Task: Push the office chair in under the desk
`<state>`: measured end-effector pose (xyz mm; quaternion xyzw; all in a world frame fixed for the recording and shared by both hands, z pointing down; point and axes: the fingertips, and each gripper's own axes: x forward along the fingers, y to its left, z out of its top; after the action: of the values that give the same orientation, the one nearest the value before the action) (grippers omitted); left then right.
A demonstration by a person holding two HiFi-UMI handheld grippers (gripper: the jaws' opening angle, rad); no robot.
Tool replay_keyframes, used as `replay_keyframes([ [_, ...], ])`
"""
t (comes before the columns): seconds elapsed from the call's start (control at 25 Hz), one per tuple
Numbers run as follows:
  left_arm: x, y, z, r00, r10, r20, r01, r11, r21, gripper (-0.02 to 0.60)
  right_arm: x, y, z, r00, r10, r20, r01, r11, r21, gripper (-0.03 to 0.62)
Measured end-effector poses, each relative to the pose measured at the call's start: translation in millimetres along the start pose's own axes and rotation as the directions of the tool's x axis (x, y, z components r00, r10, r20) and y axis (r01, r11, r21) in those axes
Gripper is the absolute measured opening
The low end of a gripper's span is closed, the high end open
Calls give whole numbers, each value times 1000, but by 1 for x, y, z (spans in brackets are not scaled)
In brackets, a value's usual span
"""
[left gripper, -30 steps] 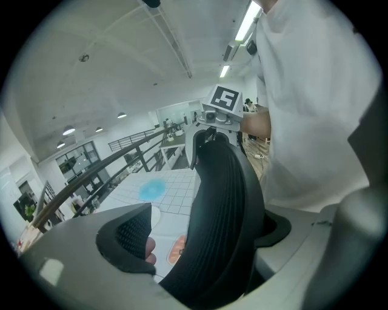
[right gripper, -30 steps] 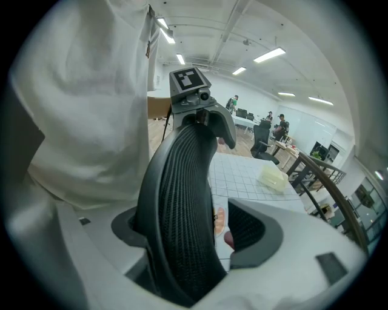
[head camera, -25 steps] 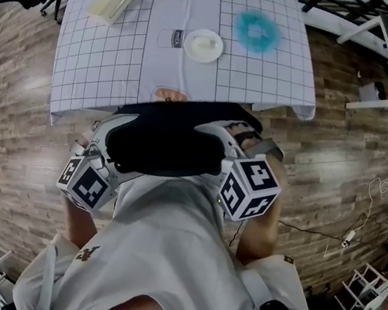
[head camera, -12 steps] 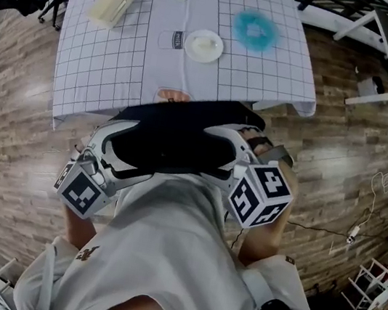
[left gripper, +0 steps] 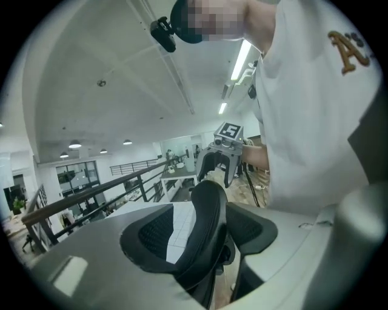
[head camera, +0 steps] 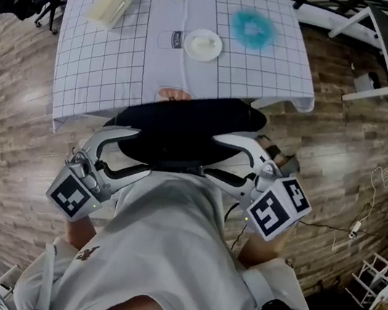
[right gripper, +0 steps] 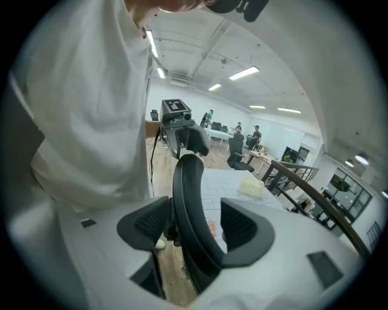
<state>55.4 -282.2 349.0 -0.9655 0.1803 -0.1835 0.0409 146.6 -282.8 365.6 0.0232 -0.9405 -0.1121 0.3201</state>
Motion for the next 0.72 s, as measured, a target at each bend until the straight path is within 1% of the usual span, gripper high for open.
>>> replay_keyframes([
  [0.04,-3,1,4,1000,4,22,-4,1000,1,267,-3,-1,3,1000,-18,18,18,1000,6,257],
  [0.12,-7,2,11,998,12,59,-13,1000,8,247,-7,-3,10,997,-55,60,54,998,20,242],
  [0.24,-11,6,15,996,26,89,-28,999,19,215,-12,-10,18,984,-134,116,129,990,47,170],
  [0.28,-12,7,16,994,34,100,-36,999,20,204,-12,-13,19,980,-157,123,151,987,54,146],
  [0.36,-13,10,21,991,52,126,-55,998,21,179,-11,-17,21,973,-192,129,186,981,61,126],
  [0.48,-15,16,26,984,79,159,-83,996,17,130,-10,-23,26,958,-238,160,228,970,80,59],
  [0.52,-15,17,27,982,89,169,-93,996,16,117,-10,-24,29,953,-251,170,240,967,86,45],
  [0.68,-17,24,33,972,120,202,-125,992,11,64,-10,-28,36,935,-289,204,274,956,102,34],
  [0.72,-17,26,33,970,128,207,-132,991,7,46,-10,-30,38,928,-301,218,283,953,111,3],
])
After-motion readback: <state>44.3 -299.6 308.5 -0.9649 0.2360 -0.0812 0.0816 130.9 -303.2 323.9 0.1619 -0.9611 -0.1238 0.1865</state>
